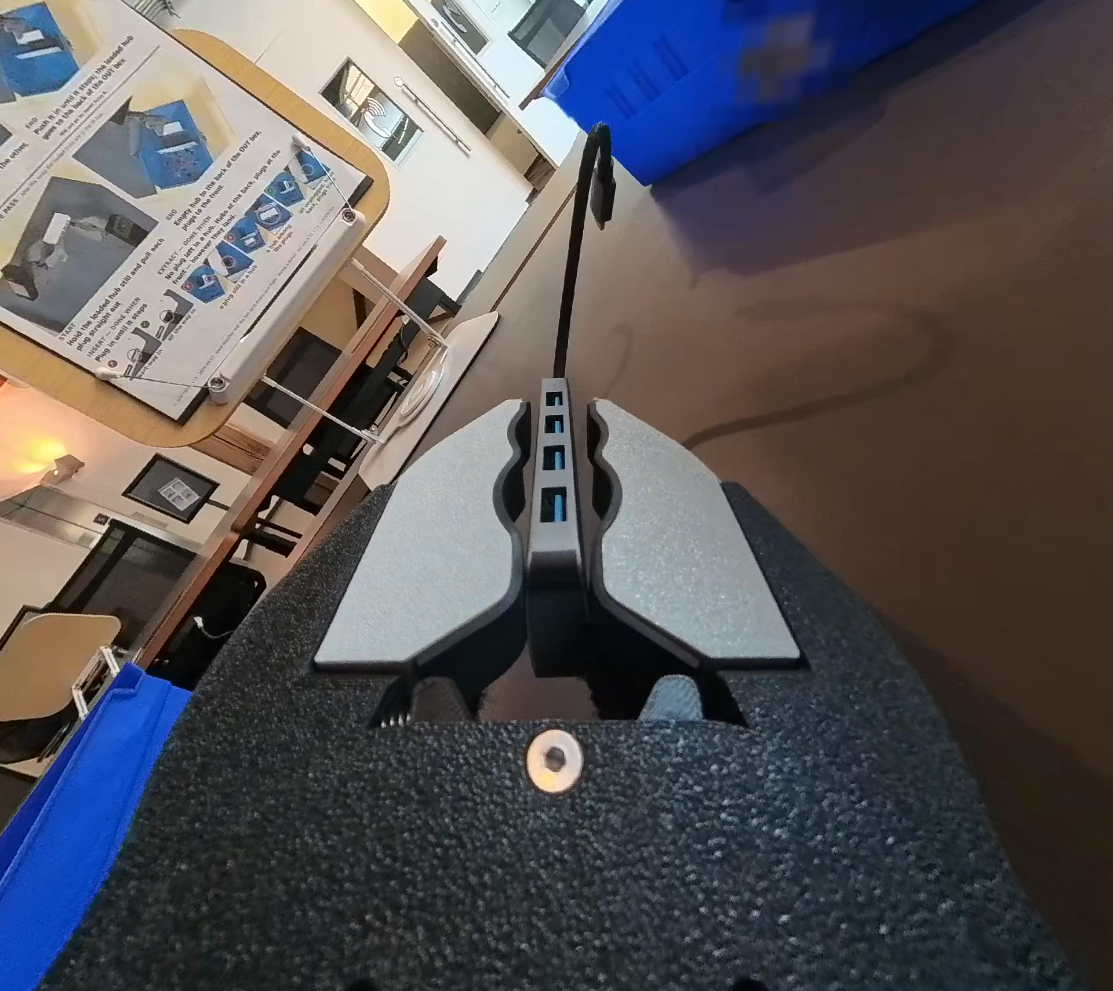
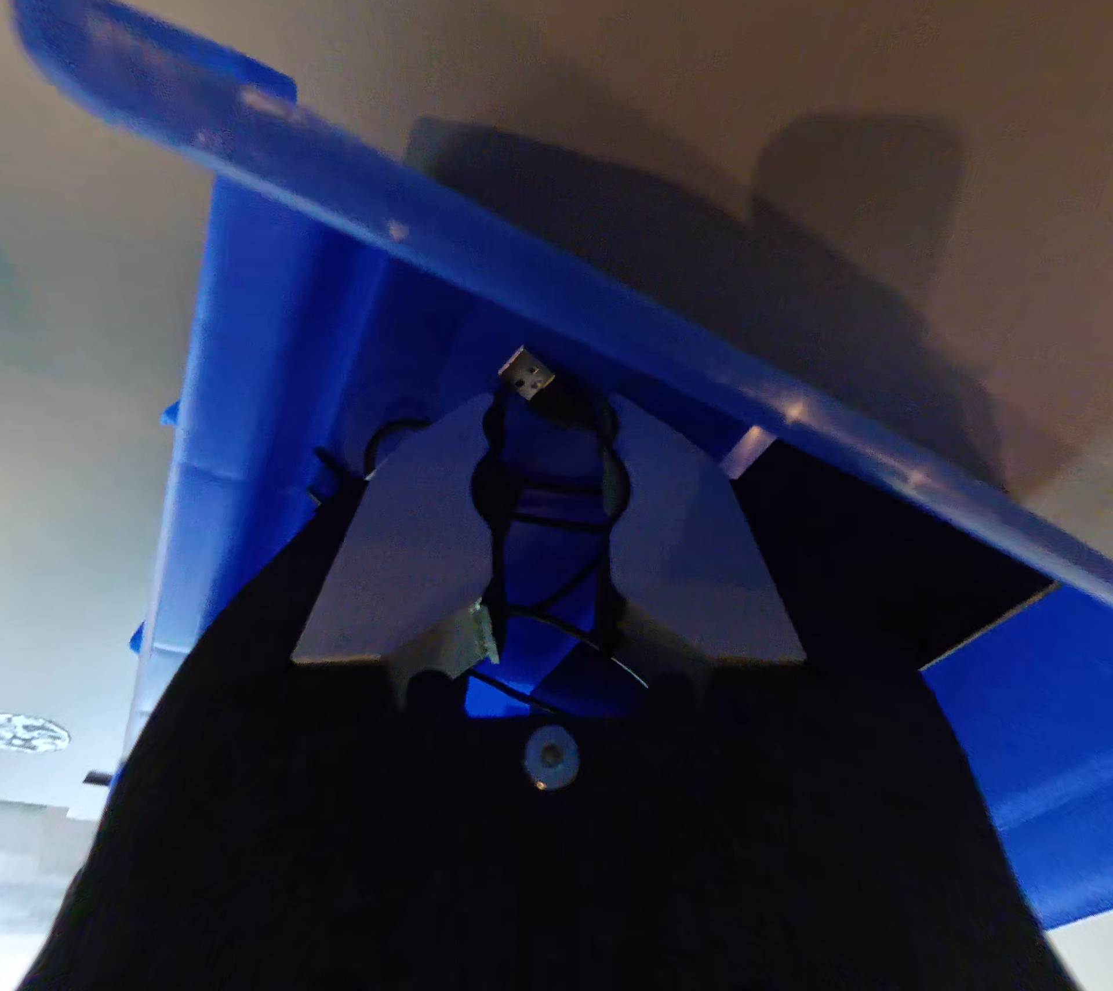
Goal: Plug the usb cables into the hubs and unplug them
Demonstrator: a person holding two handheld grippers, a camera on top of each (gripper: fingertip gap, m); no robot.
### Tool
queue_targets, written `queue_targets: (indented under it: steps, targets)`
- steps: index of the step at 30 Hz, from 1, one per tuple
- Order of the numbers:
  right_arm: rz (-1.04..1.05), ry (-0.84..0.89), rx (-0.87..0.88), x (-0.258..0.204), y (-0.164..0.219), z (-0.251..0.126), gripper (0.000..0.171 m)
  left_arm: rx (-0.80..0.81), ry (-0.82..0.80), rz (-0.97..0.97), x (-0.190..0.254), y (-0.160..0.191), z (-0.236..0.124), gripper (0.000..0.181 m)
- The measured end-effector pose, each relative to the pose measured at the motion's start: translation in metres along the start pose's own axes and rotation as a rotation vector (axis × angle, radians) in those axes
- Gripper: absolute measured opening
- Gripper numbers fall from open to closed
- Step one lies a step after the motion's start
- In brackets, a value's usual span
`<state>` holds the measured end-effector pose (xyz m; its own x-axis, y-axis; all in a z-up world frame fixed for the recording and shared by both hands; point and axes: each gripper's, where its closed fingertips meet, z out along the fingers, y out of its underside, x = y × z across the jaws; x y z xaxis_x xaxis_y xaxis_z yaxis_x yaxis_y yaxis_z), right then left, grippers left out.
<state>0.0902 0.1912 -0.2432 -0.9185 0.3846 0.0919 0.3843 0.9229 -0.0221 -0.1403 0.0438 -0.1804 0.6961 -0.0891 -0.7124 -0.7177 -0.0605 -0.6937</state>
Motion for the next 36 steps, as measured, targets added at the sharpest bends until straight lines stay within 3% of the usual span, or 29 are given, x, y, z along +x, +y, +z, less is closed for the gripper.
queue_targets:
  steps: [8,12,14,19,24,30,33,36]
  targets:
    - [0.074,-0.061,0.090,-0.005,0.002,0.001,0.020,0.001,-0.001,-0.003,0.000,0.000,0.000,0.018]
    - [0.178,0.085,0.153,0.001,0.008,-0.004,0.020,0.002,-0.012,-0.016,-0.003,0.000,0.000,0.018]
    - [0.293,0.203,0.272,0.007,0.007,-0.023,0.020,0.000,-0.023,-0.026,-0.005,0.000,0.000,0.018]
    - [0.533,0.525,0.684,0.015,-0.003,-0.112,0.019,-0.002,-0.036,-0.042,-0.008,0.001,0.000,0.018]
    - [0.545,0.689,0.908,0.003,-0.044,-0.177,0.019,0.005,-0.048,-0.062,-0.011,0.000,-0.001,0.018]
    - [0.547,0.792,1.177,-0.004,-0.125,-0.247,0.018,0.022,-0.063,-0.068,-0.014,-0.003,-0.003,0.018]
    - [0.665,0.712,1.268,0.000,-0.163,-0.248,0.018,0.041,-0.074,-0.062,-0.016,-0.006,-0.005,0.018]
    - [0.702,0.621,1.270,0.005,-0.200,-0.224,0.019,0.056,-0.084,-0.048,-0.016,-0.010,-0.007,0.018]
